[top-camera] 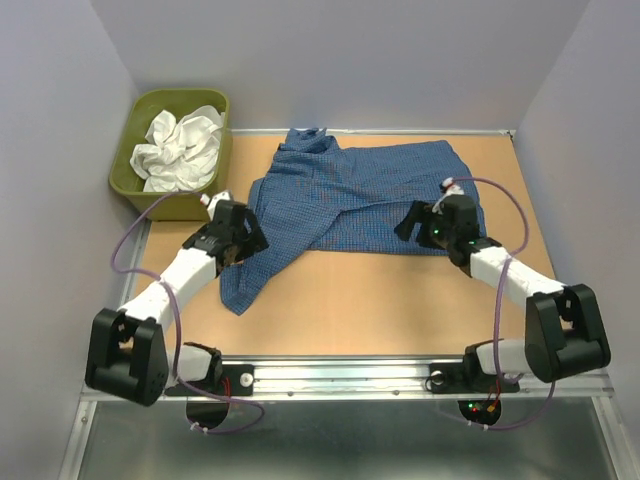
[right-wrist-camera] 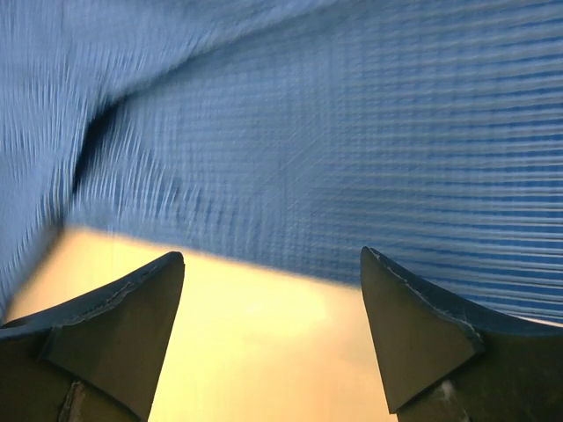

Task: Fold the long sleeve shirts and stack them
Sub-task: Fold the shirt

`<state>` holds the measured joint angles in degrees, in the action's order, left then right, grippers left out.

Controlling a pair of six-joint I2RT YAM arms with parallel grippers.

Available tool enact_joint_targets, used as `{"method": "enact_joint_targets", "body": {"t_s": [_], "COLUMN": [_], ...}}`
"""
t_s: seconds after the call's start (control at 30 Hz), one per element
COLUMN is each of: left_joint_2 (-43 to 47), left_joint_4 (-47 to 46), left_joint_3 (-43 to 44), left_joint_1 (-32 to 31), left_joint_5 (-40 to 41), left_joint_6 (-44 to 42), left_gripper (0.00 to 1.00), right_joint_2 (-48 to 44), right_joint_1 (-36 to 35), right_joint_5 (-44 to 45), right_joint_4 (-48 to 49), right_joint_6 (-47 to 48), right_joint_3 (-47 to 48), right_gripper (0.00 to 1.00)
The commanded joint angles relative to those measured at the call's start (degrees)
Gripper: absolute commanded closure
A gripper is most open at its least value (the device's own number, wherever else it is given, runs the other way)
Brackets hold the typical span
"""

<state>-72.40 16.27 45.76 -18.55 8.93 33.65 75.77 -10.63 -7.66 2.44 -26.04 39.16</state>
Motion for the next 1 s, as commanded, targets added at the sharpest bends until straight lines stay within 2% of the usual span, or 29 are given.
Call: {"method": "enact_joint_targets", "body": {"t_s": [0.0, 0.2, 0.37, 0.43, 0.6, 0.67, 0.73, 0.83, 0.97], "left_joint_2": [6.1, 5.9, 4.7, 5.1, 2.9, 2.2, 2.4, 3.2, 5.1], "left_joint_4": [3.9, 3.3, 2.2, 1.7, 1.5, 1.5, 1.4, 1.7, 2.4], "left_joint_3": [-5.6, -8.2, -8.3, -8.8, -9.0, -8.8, -8.4, -7.0, -3.7], "left_joint_1": [3.8, 5.3, 5.3, 5.2, 4.4, 4.1, 3.8, 3.5, 1.8], "left_joint_5": [2.5, 0.2, -5.1, -6.2, -8.1, -8.7, -8.6, -10.9, -15.1], "left_joint_6": [-1.6, -3.4, -5.3, -5.4, -5.7, -5.7, -5.8, -5.7, -2.5], "left_gripper": [0.12, 0.16, 0.28, 0.38, 0.48, 0.61, 0.79, 0.94, 0.96], "right_joint_2": [2.0, 6.1, 7.3, 7.5, 7.3, 6.9, 6.6, 6.2, 5.6], "right_joint_1": [-7.5, -16.3, -21.6, -22.4, -23.3, -24.0, -24.7, -26.3, -30.4], "right_joint_5": [2.0, 2.3, 5.5, 6.0, 6.3, 6.3, 6.6, 7.3, 7.5], "right_joint_4": [-2.3, -2.3, -2.3, -2.3, -2.3, -2.3, -2.3, -2.3, -1.7], "right_joint_6": [6.2, 7.1, 8.8, 8.9, 9.0, 9.3, 9.6, 9.8, 9.4], "right_joint_3": [3.2, 5.4, 6.4, 6.2, 5.8, 5.8, 6.0, 6.5, 7.5], "right_gripper": [0.14, 0.14, 0.14, 0.14, 0.14, 0.14, 0.14, 0.14, 0.14]}}
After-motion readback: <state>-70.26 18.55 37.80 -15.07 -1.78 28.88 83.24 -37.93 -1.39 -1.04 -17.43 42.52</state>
